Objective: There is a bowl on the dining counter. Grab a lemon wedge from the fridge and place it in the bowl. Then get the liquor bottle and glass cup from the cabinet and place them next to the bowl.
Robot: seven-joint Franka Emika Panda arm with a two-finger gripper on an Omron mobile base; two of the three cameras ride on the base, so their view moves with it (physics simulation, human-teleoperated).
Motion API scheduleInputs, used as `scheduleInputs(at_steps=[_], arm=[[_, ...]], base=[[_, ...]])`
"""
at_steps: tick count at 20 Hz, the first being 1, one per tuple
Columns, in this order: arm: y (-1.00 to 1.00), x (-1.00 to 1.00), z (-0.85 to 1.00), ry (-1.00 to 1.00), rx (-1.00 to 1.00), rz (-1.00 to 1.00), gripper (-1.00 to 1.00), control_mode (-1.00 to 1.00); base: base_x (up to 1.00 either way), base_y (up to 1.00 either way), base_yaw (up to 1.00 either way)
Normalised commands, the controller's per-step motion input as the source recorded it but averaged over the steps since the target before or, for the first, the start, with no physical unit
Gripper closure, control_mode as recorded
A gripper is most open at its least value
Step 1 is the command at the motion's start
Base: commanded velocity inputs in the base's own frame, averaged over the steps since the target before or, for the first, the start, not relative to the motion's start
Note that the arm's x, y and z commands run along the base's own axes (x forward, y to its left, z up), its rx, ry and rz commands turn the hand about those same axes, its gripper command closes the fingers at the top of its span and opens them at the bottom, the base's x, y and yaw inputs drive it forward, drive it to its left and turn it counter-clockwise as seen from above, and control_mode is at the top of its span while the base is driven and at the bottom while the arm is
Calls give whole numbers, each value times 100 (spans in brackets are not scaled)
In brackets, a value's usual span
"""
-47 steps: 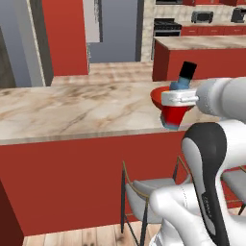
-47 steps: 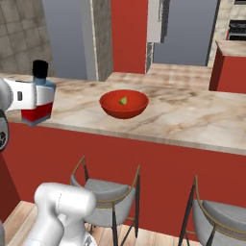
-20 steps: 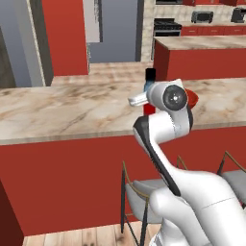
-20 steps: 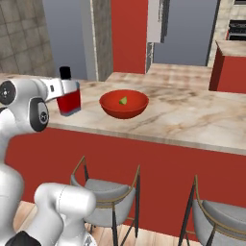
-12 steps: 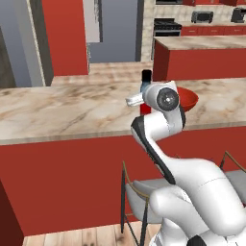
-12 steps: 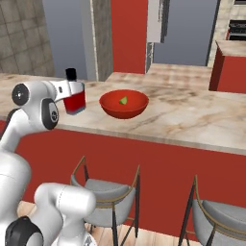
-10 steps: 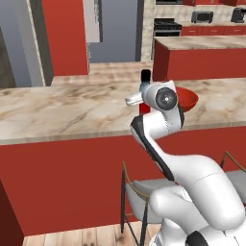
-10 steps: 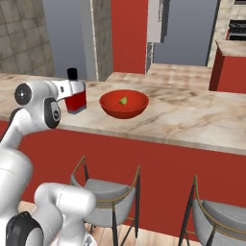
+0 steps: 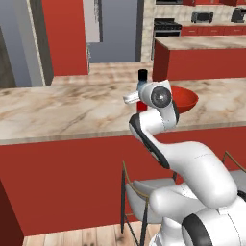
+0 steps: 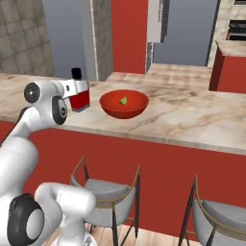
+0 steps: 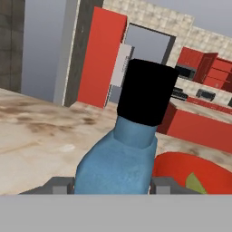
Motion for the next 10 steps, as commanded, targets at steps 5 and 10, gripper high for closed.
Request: scheduleInputs(at_steps=[5, 10], arm=[[0, 22, -13, 0, 0, 0, 100, -100], [-8, 17, -13, 0, 0, 0, 100, -100]], base=[[0, 0, 0], [0, 0, 0]])
